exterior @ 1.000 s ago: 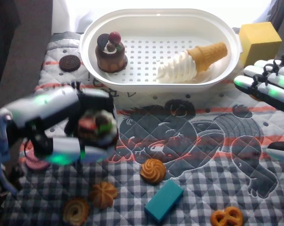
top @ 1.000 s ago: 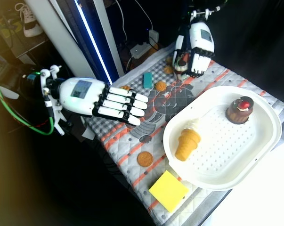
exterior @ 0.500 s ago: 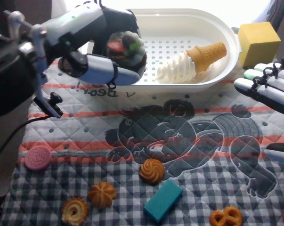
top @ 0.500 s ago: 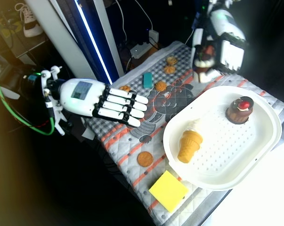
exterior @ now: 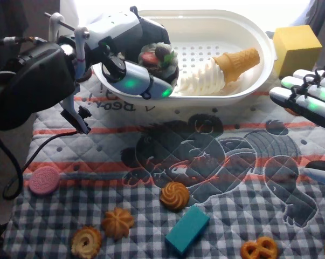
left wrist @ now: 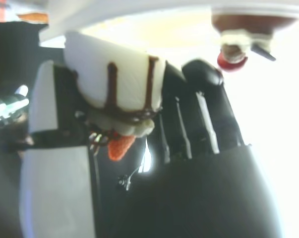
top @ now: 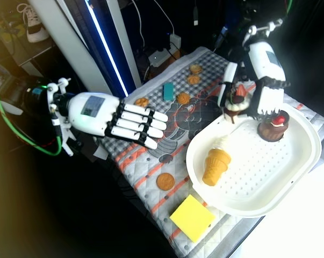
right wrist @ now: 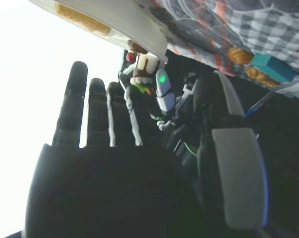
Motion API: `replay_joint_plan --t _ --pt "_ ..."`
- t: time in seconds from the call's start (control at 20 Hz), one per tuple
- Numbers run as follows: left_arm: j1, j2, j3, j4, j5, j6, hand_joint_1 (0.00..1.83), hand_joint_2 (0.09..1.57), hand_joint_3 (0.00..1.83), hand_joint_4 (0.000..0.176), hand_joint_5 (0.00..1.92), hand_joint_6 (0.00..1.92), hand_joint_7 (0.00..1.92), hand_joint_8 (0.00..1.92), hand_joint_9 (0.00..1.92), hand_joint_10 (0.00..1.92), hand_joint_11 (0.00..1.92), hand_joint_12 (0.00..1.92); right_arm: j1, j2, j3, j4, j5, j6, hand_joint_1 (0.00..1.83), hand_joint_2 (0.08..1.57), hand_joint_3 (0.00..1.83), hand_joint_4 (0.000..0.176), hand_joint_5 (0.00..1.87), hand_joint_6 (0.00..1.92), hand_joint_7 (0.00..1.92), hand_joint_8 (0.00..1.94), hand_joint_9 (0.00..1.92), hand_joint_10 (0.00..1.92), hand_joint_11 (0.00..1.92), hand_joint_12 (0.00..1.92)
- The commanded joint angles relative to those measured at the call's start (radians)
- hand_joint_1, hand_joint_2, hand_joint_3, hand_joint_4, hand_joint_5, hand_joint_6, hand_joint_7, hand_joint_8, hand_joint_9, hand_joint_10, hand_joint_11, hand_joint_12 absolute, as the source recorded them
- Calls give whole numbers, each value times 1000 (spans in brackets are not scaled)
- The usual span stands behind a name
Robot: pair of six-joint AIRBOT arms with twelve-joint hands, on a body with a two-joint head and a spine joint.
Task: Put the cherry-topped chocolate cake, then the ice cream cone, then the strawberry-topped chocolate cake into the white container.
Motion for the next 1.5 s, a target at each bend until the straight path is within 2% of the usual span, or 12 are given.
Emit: replay_joint_plan --t 0.0,0.1,0.15,0.25,0.55,0.7,0.8,1.0,1.1,1.25,1.3,1.45 --pt "-11 3 8 1 -103 -5 1196 1229 0 0 344 1233 339 1438 271 1599 197 1921 3 2 2 -4 123 1 574 1280 2 0 0 0 0 0 12 25 0 574" --pt "-11 3 9 -3 -103 -5 1159 1157 0 15 168 1009 122 1020 39 1319 7 1834 2 2 2 -4 124 1 580 1282 1 0 0 0 0 0 25 36 0 664" --pt "-11 2 9 -3 -104 -5 1102 1146 0 76 85 967 43 911 7 1212 1 1789 2 1 2 -3 124 1 599 1278 0 0 0 0 4 1 35 42 0 668" --pt "-10 3 4 -3 -111 -5 1058 1121 0 123 29 957 1 907 0 1229 0 1831 0 1 2 -3 124 1 617 1282 0 0 0 0 23 4 34 54 0 583" --pt "5 51 -62 19 -190 -5 900 1110 0 165 0 541 0 222 0 740 0 1790 -2 2 0 -1 129 2 619 1274 0 0 0 0 5 0 7 32 0 453" --pt "32 122 -143 44 -293 -6 796 1089 0 166 0 282 0 4 0 296 0 1469 -2 3 -4 -1 137 2 617 1260 0 0 0 0 26 3 11 42 0 395" --pt "68 180 -216 78 -390 -24 793 1081 0 174 2 167 0 0 4 31 0 920 -2 10 -9 -1 150 2 660 1256 0 0 0 0 0 0 0 36 0 426" --pt "171 277 -301 151 -576 -192 761 1110 2 176 2 5 0 0 8 1 0 537 -2 25 -18 1 187 2 706 1226 0 0 0 0 0 0 4 2 0 65" --pt "234 318 -330 177 -676 -300 678 1086 0 176 0 0 0 0 38 13 0 713 -2 31 -22 6 211 2 650 1190 0 0 0 0 0 0 0 0 0 246" --pt "331 374 -392 176 -813 -333 772 1098 4 176 0 0 0 0 14 3 0 313 -2 37 -22 20 254 2 605 1191 0 4 0 0 0 0 9 7 0 419" --pt "364 393 -415 169 -862 -333 780 1130 8 176 0 0 0 0 11 2 0 337 -2 42 -24 28 273 2 583 1185 0 21 0 0 0 0 17 10 0 448" --pt "454 436 -454 155 -986 -398 752 1193 8 176 0 0 0 0 2 1 0 462 -11 56 -32 49 348 2 634 1160 0 13 0 0 0 0 3 2 0 492"
